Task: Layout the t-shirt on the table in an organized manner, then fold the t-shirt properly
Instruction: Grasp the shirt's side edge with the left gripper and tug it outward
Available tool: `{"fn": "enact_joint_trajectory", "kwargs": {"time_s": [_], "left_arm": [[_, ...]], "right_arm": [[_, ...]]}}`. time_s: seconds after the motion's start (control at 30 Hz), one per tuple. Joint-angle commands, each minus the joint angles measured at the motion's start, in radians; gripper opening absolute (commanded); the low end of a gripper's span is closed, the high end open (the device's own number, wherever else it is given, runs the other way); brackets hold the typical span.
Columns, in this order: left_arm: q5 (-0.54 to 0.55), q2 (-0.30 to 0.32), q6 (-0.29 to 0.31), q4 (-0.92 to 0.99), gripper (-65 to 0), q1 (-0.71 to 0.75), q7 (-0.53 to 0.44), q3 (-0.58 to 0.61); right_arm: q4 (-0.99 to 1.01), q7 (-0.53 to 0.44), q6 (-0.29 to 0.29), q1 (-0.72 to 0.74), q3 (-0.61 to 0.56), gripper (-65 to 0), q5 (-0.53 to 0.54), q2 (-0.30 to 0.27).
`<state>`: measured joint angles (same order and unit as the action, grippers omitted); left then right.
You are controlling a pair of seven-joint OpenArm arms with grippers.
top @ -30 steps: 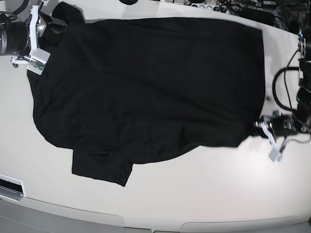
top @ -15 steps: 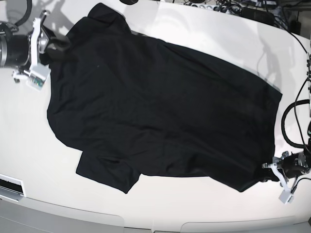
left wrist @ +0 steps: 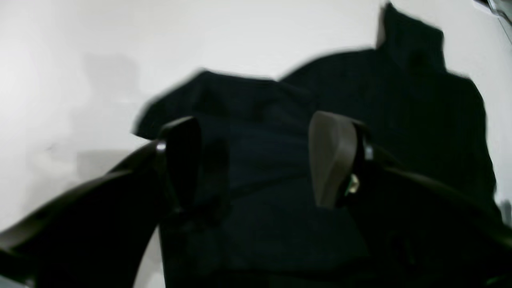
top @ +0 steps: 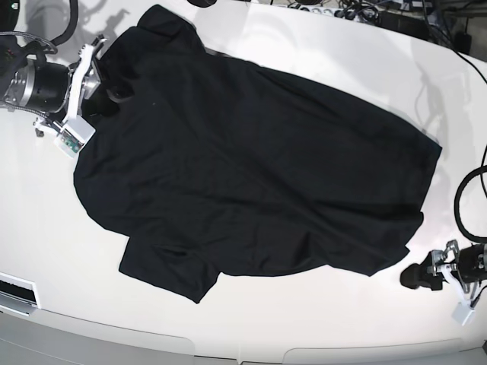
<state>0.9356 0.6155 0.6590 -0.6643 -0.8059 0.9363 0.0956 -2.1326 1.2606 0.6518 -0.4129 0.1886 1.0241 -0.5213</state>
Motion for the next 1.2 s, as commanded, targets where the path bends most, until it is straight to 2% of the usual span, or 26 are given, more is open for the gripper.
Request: {"fn": "enact_joint_trajectory", "kwargs": {"time_s": [0.0, 0.2, 0.4, 0.7, 1.0, 1.03, 1.07, 1.1, 1.17], "left_arm": [[0.023, 0.020, 0.004, -0.014, -22.2, -0.022, -0.001, -0.023], [0.076, 0.025, 0.039, -0.014, -22.1, 0.106, 0.108, -0.163], [0.291, 0.042, 0.039, -0.017, -22.2, 0.232, 0.351, -0.182], [0.307, 0.121, 0.039, -0.017, -22.2, 0.349, 0.345, -0.182], [0.342, 0.129, 0.039, -0.017, -22.3, 0.402, 0.344, -0.150], [0.342, 0.129, 0.039, -0.017, -24.7, 0.401, 0.344, -0.150], [0.341, 0.127, 0.039, -0.017, -30.2, 0.401, 0.344, -0.150], [0.342, 0.127, 0.039, -0.017, -39.2, 0.401, 0.343, -0.150], [0.341, 0.129, 0.039, -0.017, -65.0, 0.401, 0.338, -0.150]], "right_arm": [[-0.014, -0.015, 0.003, 0.006, 0.008, -42.1, 0.014, -0.005], [-0.014, -0.015, 0.011, 0.006, 0.008, -42.1, 0.014, 0.001], [-0.014, -0.016, 0.014, 0.006, 0.008, -42.1, 0.014, 0.000], [-0.014, -0.017, 0.010, 0.006, 0.008, -42.1, 0.015, 0.001], [-0.014, -0.029, -0.002, 0.009, 0.008, -42.1, 0.018, 0.023], [-0.014, -0.029, -0.002, 0.008, 0.008, -42.1, 0.018, 0.028], [-0.014, -0.029, -0.002, 0.008, 0.008, -42.1, 0.018, 0.028], [-0.014, -0.029, -0.003, 0.008, 0.008, -42.1, 0.018, 0.028], [-0.014, -0.029, -0.005, 0.008, 0.008, -42.1, 0.018, 0.028]]}}
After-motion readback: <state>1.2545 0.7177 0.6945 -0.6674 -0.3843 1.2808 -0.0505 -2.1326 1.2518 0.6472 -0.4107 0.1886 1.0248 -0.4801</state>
